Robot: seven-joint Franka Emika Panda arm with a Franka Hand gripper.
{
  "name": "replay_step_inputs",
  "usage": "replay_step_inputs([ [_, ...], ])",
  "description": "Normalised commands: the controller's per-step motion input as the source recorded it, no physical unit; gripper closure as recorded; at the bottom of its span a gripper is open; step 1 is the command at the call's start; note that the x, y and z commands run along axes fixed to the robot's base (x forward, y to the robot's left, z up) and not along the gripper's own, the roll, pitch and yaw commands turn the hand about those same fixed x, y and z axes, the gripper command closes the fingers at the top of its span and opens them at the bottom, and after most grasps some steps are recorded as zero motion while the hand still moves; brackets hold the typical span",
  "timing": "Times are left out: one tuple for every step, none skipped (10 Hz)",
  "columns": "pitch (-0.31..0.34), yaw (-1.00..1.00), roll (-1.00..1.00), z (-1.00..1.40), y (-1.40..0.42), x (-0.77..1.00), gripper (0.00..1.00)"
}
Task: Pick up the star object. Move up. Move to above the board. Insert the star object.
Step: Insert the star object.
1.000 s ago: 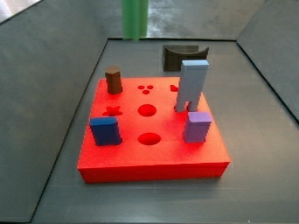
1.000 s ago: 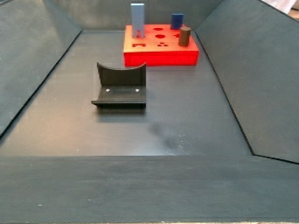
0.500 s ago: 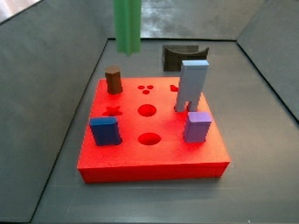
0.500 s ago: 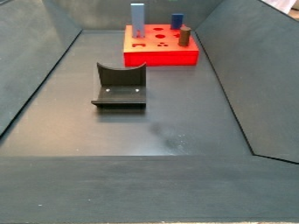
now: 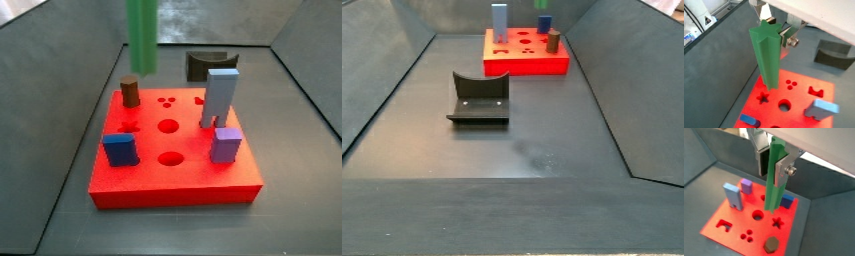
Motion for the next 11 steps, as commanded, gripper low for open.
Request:
replay_step_inputs([
  [-0.133, 0.05, 0.0, -0.41, -0.01, -0.15, 1.0],
  [-0.09, 0.01, -0.03, -0.27, 0.0, 0.0, 1.0],
  [-0.019, 0.0, 0.0, 0.0, 0.0, 0.0, 1.0],
  [0.0, 0.0, 0.0, -0.02, 0.0, 0.0, 1.0],
  [0.0, 0.0, 0.0, -0.06, 0.0, 0.0, 1.0],
  [0.0, 0.0, 0.0, -0.07, -0.02, 0.0, 1.0],
  [0.0, 0.0, 0.0, -0.05, -0.04, 0.0, 1.0],
  [0.0, 0.0, 0.0, -0.07, -0.06, 0.0, 1.0],
  [-0.016, 0.0, 0.0, -0.2, -0.05, 0.0, 1.0],
  [-0.053, 0.0, 0.0, -0.41, -0.06, 0.0, 1.0],
  [-0.063, 0.0, -0.01, -0.43, -0.06, 0.0, 1.0],
])
